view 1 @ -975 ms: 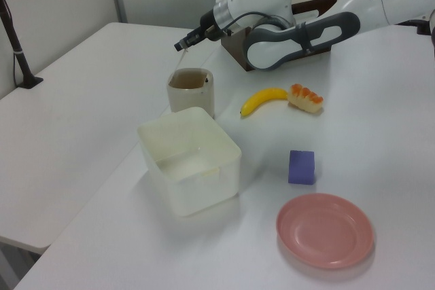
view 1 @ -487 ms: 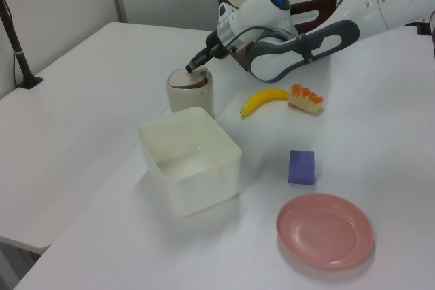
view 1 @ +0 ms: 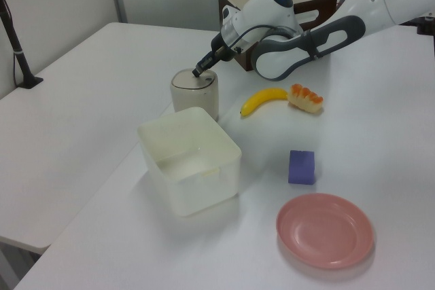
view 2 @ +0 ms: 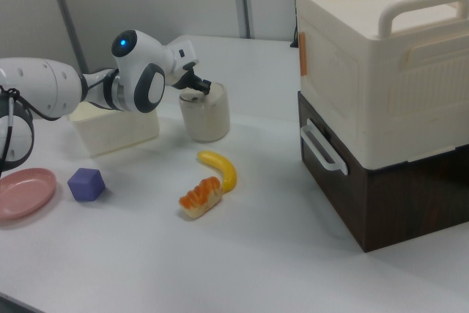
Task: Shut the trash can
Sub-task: 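Press the lid down onto the trash can rim with the gripper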
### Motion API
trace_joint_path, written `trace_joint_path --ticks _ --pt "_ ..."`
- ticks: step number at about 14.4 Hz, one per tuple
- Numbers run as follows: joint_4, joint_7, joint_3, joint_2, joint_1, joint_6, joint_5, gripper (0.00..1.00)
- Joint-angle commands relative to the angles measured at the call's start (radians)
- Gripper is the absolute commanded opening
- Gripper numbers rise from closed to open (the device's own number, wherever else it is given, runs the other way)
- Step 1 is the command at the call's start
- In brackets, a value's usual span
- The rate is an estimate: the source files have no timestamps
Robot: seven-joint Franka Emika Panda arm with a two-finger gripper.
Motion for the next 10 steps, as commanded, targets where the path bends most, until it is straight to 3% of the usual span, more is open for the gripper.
trace_joint_path --ticks 1,10 --pt "-0.106 -0.022 0.009 -0.047 0.026 -0.06 0.007 0.0" --pt "-0.136 -0.02 0.023 -0.121 0.023 -0.068 0.008 0.0"
